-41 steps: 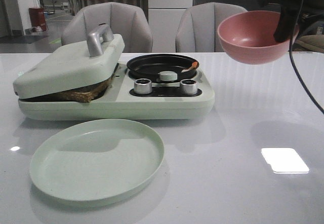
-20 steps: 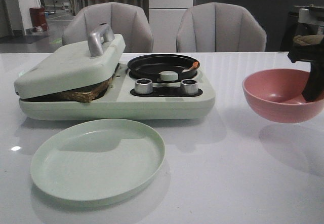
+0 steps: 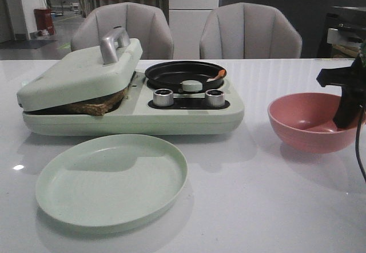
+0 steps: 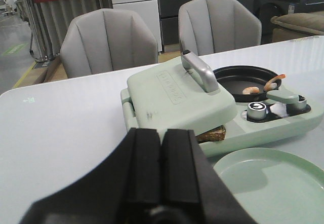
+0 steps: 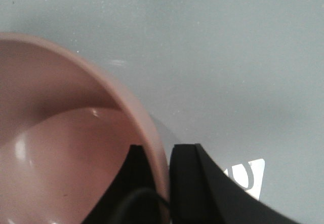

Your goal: Make breakfast with bread and shrimp

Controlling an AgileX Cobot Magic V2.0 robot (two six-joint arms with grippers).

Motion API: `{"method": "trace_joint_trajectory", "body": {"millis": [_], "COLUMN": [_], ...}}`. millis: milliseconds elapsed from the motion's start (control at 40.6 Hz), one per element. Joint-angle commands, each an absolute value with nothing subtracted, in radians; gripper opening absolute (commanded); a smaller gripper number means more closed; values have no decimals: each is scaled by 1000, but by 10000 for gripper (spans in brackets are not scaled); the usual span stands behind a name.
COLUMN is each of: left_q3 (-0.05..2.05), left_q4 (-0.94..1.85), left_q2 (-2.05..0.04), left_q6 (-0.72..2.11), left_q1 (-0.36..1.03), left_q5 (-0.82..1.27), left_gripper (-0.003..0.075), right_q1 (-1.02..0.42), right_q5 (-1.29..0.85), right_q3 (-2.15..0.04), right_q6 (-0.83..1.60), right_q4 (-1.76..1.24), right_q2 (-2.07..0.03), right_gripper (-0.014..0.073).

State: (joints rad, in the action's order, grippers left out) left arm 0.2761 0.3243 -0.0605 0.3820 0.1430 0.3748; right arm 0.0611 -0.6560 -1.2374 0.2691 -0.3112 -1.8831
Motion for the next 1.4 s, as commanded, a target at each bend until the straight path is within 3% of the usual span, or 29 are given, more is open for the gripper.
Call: {"method": "trace_joint_trajectory", "body": {"millis": [0,98,197,566,1059,1379], "left_q3": [302,302,302,302,302,302], "left_q4": [340,340,340,340,340,340], "left_q2": [-68,-68,-68,-68,-68,-68], "left_q6": [374,374,374,374,374,374], "left_q1": [152,152,152,152,152,152], "left_q5": [296,296,296,296,296,296], "left_gripper": [34,33,34,34,34,34], "right_q1": [63,63,63,9,-247,-342], "right_q5": [-679,-742,-764,-648,-98,-28], "right_q3": [-1306,-1356,-1378,-1323,-770,-461], "right_q6": [283,283,283,321,324,324], "right_q4": [-302,-286,-265,-276,-308,-329], "right_q2": [-1824,-1801,-1757,-1427,-949,-582], "right_gripper": [384,548,612,606,606,606]}}
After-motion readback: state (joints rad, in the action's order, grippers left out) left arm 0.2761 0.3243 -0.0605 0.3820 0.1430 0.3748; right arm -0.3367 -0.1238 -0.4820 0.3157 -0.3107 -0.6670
